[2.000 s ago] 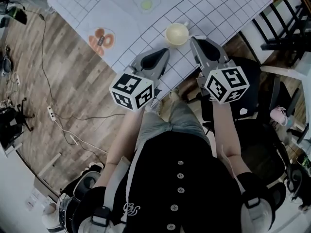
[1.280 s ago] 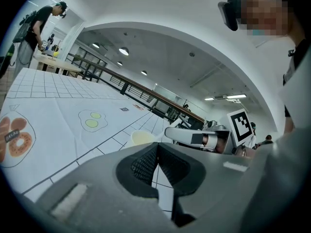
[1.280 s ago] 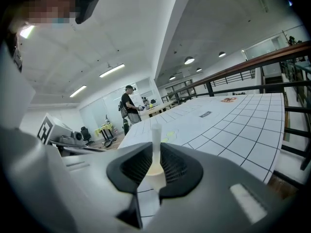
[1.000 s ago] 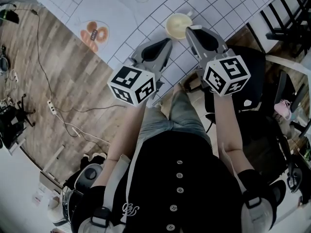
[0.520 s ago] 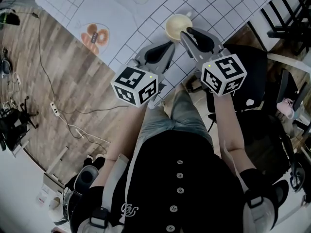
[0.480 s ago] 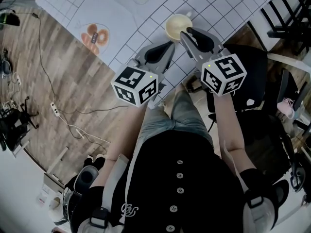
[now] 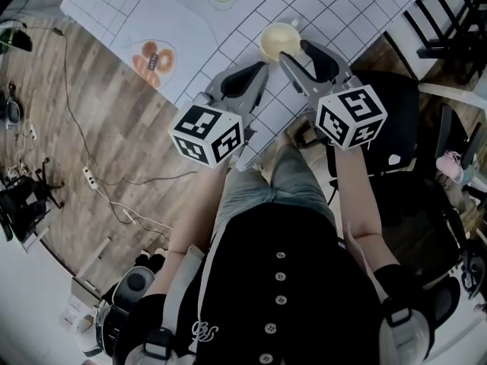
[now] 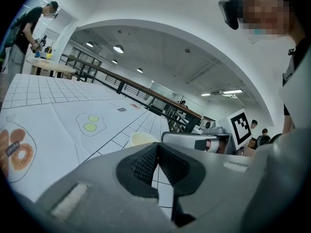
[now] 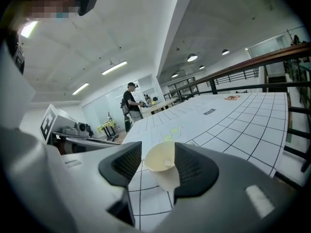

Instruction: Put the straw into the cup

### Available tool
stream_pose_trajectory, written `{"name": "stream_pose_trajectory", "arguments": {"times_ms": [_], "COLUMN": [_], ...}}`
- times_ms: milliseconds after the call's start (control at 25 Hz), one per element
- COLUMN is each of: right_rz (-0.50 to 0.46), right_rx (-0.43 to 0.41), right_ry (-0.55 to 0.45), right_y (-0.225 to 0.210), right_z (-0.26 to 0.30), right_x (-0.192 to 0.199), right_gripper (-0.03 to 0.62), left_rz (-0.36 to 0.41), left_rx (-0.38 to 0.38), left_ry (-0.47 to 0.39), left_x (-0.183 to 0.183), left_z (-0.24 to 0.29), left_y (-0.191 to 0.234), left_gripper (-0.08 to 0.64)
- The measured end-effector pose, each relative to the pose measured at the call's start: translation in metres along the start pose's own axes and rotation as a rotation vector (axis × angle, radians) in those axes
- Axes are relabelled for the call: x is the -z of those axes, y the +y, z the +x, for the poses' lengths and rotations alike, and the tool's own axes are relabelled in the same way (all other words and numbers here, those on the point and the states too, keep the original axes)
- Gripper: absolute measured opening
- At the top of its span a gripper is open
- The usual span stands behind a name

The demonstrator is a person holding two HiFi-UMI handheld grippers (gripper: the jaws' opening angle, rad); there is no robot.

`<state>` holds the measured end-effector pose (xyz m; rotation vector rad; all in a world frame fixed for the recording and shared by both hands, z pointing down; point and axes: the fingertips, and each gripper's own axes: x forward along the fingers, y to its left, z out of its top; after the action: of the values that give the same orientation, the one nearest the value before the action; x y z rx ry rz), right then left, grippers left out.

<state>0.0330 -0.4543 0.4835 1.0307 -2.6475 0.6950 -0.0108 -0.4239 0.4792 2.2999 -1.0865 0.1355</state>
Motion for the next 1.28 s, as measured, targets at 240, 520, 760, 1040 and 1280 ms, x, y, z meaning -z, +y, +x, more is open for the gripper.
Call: {"name": "stream_pose_trajectory", "arguments": {"times_ms": [240,520,760,1040,1280], "right_rz": [-0.013,-0.026,-0.057,-0.106,-0.119], "right_rx": [0.044,0.076,0.076,0.074,0.038], "right_ry": [-0.090,-0.134,-0.189,-0.203,-0.235], "right_y": [0.010,0.040,0.076,0.117,0.159], "right_z": [-0.021,-0.046,-0.072,-0.096,-0.117], "right_x": [-0.028,-0.036,-0.044,-0.043,-0.045], "right_gripper": [0.215,0.213,0.212,0.200,0.140], "left_rz": [0.035,0.083,0.101,0.133,0.197], "left_rx": [0.011,0.028,0.084,0.152,0.190], "left_ry": [-0.028,-0.048,-0.099,-0.200,-0.216], "left_x": [-0.011,-0.016,-0.020,-0.033,-0.036], "left_z": [-0.014,-0.043,-0.077,-0.119,-0.148], "left_y": [-0.010,-0.025,-0.046,-0.078,-0.106], "left_gripper": [0.000,0.000,0.000,0.000,0.000]}}
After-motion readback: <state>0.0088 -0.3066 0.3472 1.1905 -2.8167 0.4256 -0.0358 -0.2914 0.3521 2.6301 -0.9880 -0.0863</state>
